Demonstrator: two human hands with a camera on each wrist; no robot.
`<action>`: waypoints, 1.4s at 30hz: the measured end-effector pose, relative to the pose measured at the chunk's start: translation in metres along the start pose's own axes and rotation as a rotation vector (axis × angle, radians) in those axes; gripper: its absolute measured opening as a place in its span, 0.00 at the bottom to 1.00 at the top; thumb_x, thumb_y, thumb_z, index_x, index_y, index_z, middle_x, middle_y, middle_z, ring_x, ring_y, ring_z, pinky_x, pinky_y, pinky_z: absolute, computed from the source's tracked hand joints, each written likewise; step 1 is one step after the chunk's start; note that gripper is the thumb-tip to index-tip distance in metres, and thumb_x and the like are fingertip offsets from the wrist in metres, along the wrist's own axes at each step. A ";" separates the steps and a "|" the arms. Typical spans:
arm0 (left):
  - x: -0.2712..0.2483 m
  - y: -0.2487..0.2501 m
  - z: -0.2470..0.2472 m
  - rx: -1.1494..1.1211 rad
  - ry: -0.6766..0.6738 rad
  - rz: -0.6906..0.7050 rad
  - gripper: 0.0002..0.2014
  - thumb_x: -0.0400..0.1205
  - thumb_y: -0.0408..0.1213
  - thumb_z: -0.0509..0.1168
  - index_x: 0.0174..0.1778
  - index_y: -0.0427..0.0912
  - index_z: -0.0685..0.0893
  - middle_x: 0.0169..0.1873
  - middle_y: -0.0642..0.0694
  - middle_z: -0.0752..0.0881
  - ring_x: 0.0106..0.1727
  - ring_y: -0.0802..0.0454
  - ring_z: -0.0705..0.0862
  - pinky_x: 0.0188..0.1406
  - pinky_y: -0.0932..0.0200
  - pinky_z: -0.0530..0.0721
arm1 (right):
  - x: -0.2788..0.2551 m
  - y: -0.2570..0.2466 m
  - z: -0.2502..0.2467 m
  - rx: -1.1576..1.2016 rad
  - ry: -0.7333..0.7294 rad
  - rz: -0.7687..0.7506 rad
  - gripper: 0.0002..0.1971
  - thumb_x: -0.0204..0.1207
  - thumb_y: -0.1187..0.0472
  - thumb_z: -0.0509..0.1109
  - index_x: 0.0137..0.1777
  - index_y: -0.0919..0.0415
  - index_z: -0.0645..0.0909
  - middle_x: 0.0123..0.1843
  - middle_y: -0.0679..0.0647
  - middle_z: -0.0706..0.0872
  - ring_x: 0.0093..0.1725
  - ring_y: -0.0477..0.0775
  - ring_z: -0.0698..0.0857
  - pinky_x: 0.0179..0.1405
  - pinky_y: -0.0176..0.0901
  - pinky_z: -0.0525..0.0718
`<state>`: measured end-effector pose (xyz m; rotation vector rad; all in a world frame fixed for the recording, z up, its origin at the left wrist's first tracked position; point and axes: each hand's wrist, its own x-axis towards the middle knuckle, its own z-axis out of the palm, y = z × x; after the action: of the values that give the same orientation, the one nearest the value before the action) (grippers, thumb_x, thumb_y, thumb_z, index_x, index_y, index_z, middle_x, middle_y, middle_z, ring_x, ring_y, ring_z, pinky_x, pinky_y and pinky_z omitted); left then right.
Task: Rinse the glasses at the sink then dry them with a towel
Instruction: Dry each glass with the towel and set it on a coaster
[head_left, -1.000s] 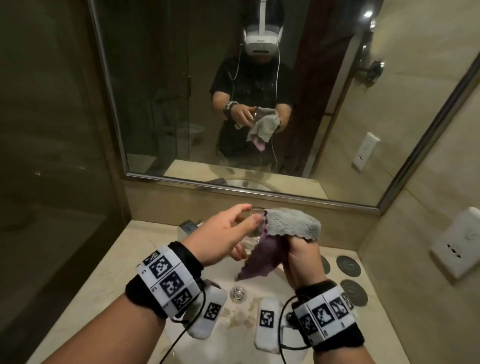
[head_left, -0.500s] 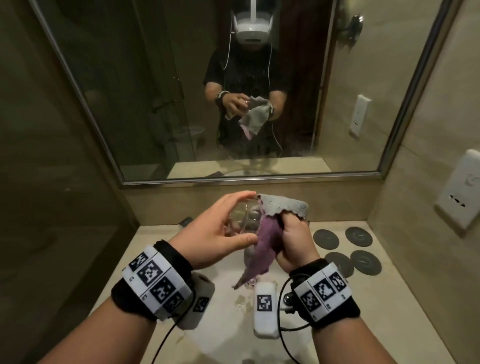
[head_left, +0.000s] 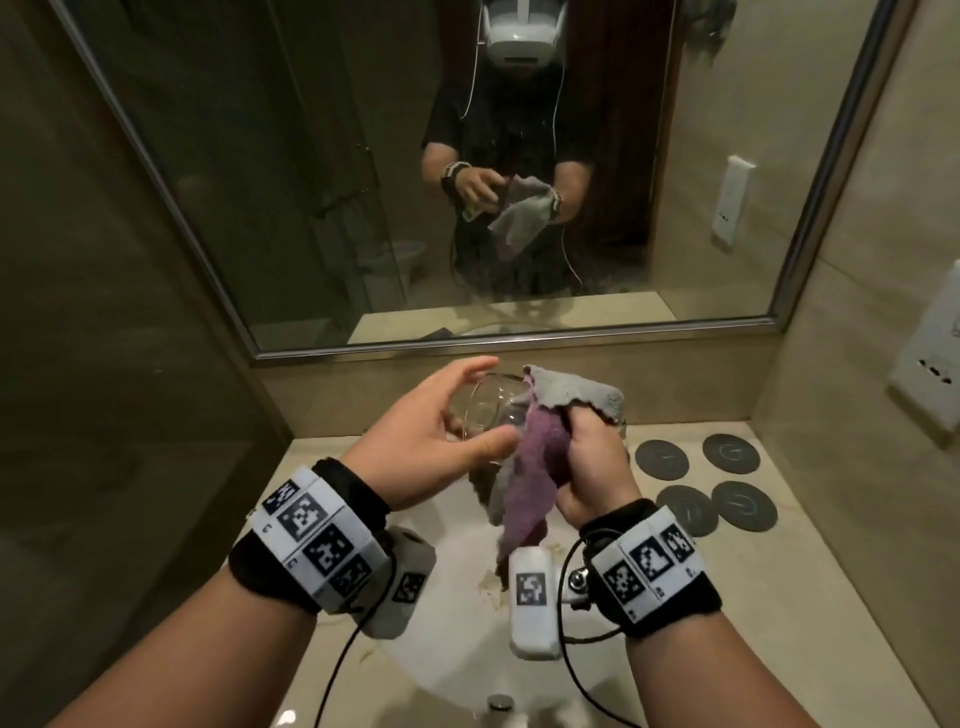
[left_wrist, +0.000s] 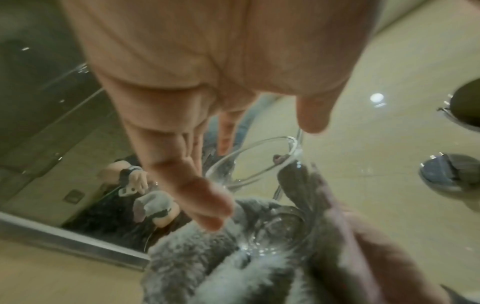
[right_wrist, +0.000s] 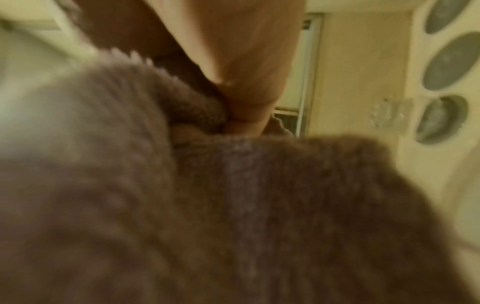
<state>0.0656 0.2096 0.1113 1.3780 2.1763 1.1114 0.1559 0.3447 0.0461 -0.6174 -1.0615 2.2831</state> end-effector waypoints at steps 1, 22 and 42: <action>0.002 0.003 0.001 -0.071 0.019 -0.068 0.35 0.75 0.58 0.66 0.78 0.55 0.67 0.66 0.55 0.76 0.35 0.62 0.86 0.31 0.68 0.82 | 0.000 -0.001 -0.001 -0.010 0.002 -0.023 0.11 0.81 0.66 0.60 0.55 0.70 0.83 0.49 0.65 0.89 0.49 0.61 0.89 0.47 0.53 0.87; 0.005 -0.006 -0.006 0.095 -0.064 -0.009 0.38 0.72 0.58 0.70 0.79 0.60 0.64 0.70 0.58 0.74 0.47 0.68 0.84 0.43 0.69 0.83 | 0.003 0.007 0.007 0.096 -0.019 0.105 0.23 0.74 0.54 0.69 0.63 0.70 0.81 0.59 0.68 0.87 0.59 0.68 0.86 0.63 0.66 0.81; -0.008 -0.011 0.006 0.098 0.029 0.074 0.35 0.73 0.55 0.73 0.76 0.53 0.71 0.64 0.58 0.78 0.44 0.68 0.83 0.46 0.70 0.81 | -0.003 0.009 0.003 0.042 0.012 0.047 0.18 0.78 0.57 0.66 0.57 0.73 0.81 0.48 0.64 0.87 0.50 0.64 0.85 0.54 0.55 0.83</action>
<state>0.0666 0.2029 0.0984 1.5040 2.2444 1.0696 0.1543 0.3363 0.0415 -0.6446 -1.0001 2.3324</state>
